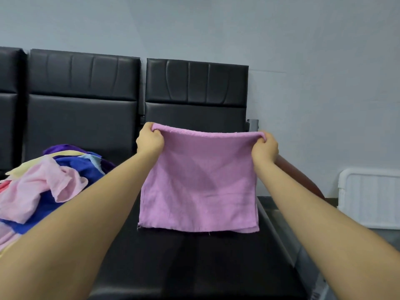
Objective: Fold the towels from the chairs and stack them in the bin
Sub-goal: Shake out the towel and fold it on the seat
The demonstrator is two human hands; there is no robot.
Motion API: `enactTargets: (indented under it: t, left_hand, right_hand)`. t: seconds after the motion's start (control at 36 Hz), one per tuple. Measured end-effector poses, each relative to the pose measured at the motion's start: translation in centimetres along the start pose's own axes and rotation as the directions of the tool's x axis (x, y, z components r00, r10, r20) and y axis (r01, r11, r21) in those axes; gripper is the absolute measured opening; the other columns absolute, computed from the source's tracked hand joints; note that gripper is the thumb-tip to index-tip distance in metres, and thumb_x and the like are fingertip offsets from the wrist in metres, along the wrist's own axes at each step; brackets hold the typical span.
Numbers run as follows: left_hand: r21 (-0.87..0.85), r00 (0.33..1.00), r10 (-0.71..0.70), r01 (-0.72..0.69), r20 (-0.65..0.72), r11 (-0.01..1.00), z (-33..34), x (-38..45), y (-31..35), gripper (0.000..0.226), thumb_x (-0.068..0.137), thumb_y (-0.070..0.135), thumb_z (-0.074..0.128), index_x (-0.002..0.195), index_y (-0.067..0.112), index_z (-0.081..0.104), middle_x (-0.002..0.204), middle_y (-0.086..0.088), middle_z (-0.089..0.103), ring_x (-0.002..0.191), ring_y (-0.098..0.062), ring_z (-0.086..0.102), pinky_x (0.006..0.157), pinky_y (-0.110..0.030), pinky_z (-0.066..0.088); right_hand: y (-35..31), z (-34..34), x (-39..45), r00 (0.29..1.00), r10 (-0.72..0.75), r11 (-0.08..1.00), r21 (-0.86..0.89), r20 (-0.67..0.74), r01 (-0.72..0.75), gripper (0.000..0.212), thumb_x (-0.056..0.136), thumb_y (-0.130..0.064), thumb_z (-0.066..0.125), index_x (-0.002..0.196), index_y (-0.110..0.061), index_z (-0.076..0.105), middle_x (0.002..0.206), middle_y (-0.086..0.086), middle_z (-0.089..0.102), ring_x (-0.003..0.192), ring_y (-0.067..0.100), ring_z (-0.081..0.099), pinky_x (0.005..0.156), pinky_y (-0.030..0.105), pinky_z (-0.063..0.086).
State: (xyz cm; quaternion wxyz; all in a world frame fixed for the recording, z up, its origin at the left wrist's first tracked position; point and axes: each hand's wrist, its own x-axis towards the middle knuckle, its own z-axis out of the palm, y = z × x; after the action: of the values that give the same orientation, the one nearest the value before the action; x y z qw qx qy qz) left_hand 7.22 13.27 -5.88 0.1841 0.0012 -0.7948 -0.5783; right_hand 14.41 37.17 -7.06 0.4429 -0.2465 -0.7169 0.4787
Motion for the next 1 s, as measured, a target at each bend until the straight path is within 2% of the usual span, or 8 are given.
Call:
enactTargets:
  t: [0.11,0.28,0.36,0.58,0.67,0.75,0.86,1.0]
  left_hand:
    - [-0.027,0.997,0.042,-0.044,-0.060,0.999,0.3,0.8,-0.1,0.039,0.093,0.011,0.030,0.116,0.029,0.056,0.100,0.007,0.056,0.092,-0.021,0.046,0.105,-0.036,0.032]
    - [-0.163,0.988,0.049,-0.074,-0.148,0.984,0.5,-0.3,-1.0,0.041,0.093,0.014,0.027,0.119,0.032,0.054,0.101,0.012,0.052,0.101,-0.021,0.037,0.101,-0.033,0.030]
    - [-0.187,0.989,0.014,-0.042,-0.147,0.981,0.4,-1.6,-2.1,0.037,0.093,0.018,0.028,0.115,0.032,0.055,0.101,0.011,0.054,0.104,-0.022,0.035,0.098,-0.034,0.031]
    - [0.040,0.970,-0.111,0.123,-0.216,0.992,0.2,-5.6,-5.3,0.027,0.094,0.020,0.036,0.106,0.016,0.059,0.129,-0.009,0.043,0.115,-0.032,0.044,0.108,-0.039,0.018]
    - [0.083,0.970,-0.077,0.099,-0.232,0.992,-0.4,-6.3,-6.4,0.023,0.092,0.019,0.034,0.076,0.013,0.049,0.101,-0.009,0.056,0.098,-0.031,0.050,0.101,-0.038,0.024]
    - [0.158,0.971,-0.070,0.109,-0.230,0.982,-0.9,-7.1,-7.2,0.029,0.090,0.020,0.033,0.062,0.016,0.037,0.065,0.001,0.048,0.078,-0.027,0.045,0.092,-0.035,0.027]
    - [0.243,0.981,-0.059,0.104,-0.185,0.964,-0.9,-7.8,-8.4,0.016,0.090,0.022,0.040,0.087,0.013,0.053,0.075,0.003,0.052,0.080,-0.024,0.044,0.093,-0.035,0.027]
    - [0.350,0.987,-0.148,0.162,-0.068,0.923,-0.2,-7.7,-10.9,0.028,0.094,0.024,0.043,0.113,0.004,0.051,0.107,-0.013,0.060,0.103,-0.035,0.055,0.096,-0.040,0.037]
  right_hand:
    - [-0.1,0.8,0.8,0.999,-0.036,0.989,0.142,0.000,0.035,0.038,0.097,-0.003,0.028,0.115,-0.013,0.061,0.107,-0.001,0.057,0.097,0.015,0.052,0.083,0.024,0.041]
    - [0.4,0.5,0.2,0.993,-0.108,0.963,0.252,0.038,0.095,0.031,0.095,-0.002,0.031,0.098,-0.019,0.058,0.096,-0.004,0.058,0.088,0.012,0.052,0.073,0.018,0.042]
    - [1.5,-0.1,-0.7,0.995,-0.082,0.967,0.248,0.063,0.064,0.029,0.095,-0.003,0.033,0.097,-0.018,0.058,0.099,-0.001,0.059,0.093,0.015,0.054,0.079,0.024,0.043]
    - [4.5,-1.4,-4.6,0.995,0.055,0.984,0.166,0.088,-0.069,0.023,0.095,-0.006,0.035,0.092,-0.012,0.058,0.097,0.004,0.059,0.090,0.018,0.052,0.079,0.027,0.041]
    - [5.3,-1.8,-5.5,0.994,0.086,0.990,0.109,0.069,-0.093,0.023,0.095,-0.008,0.035,0.085,-0.009,0.056,0.093,0.007,0.056,0.087,0.018,0.051,0.076,0.028,0.039]
    - [5.9,-2.1,-6.0,0.994,0.098,0.994,0.037,0.055,-0.100,0.029,0.095,-0.009,0.035,0.068,-0.013,0.046,0.097,0.010,0.051,0.086,0.019,0.047,0.075,0.030,0.036]
    - [7.2,-2.0,-6.3,0.992,0.104,0.992,-0.083,0.068,-0.098,0.039,0.094,-0.012,0.040,0.055,-0.016,0.032,0.084,0.010,0.042,0.072,0.020,0.041,0.064,0.028,0.033]
    - [9.2,-1.4,-6.3,0.964,0.192,0.971,-0.179,0.182,-0.159,0.038,0.091,-0.011,0.047,0.055,-0.016,0.035,0.058,0.001,0.036,0.055,0.014,0.032,0.054,0.030,0.028]
